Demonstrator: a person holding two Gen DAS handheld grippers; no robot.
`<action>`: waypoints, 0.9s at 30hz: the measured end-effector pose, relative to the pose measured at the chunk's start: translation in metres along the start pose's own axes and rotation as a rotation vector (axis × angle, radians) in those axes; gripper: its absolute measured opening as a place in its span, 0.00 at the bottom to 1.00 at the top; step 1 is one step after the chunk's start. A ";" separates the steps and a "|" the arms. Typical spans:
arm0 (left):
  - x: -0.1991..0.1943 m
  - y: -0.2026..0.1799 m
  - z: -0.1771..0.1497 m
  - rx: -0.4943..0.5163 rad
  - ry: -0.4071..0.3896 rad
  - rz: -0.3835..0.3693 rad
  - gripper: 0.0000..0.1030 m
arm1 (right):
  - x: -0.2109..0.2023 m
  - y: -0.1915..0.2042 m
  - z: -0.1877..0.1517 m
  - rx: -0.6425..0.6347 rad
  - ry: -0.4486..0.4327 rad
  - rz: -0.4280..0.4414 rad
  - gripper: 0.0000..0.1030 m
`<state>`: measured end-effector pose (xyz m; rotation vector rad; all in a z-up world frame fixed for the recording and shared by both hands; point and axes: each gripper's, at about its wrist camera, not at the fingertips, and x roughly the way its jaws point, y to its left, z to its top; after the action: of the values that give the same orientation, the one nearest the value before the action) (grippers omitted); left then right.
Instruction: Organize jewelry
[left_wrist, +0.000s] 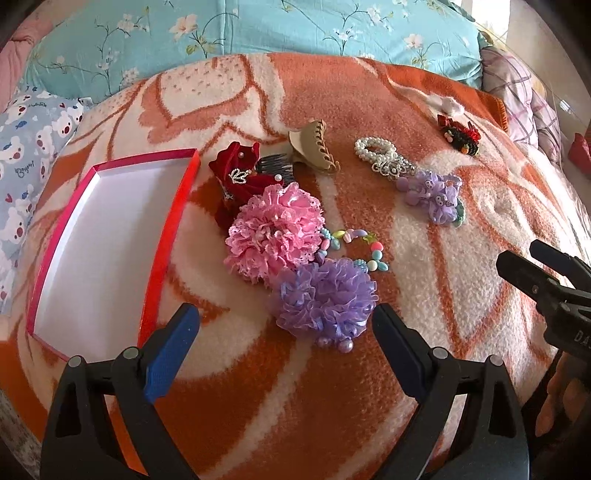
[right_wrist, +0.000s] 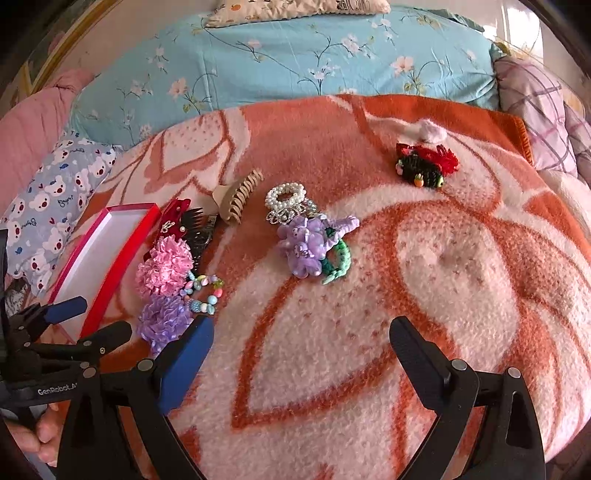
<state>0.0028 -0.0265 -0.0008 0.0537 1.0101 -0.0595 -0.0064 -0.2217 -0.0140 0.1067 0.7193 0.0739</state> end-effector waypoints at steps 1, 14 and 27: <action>0.000 0.002 0.000 -0.003 0.000 -0.001 0.93 | -0.001 0.002 0.000 0.001 -0.002 -0.002 0.94; -0.005 0.019 -0.008 -0.021 0.007 -0.010 0.95 | -0.012 0.035 0.009 -0.058 -0.030 0.003 0.94; -0.007 0.017 -0.005 -0.023 0.002 -0.017 0.95 | -0.009 0.039 0.010 -0.069 -0.023 0.014 0.94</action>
<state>-0.0036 -0.0088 0.0030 0.0237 1.0130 -0.0635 -0.0077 -0.1852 0.0039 0.0469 0.6927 0.1108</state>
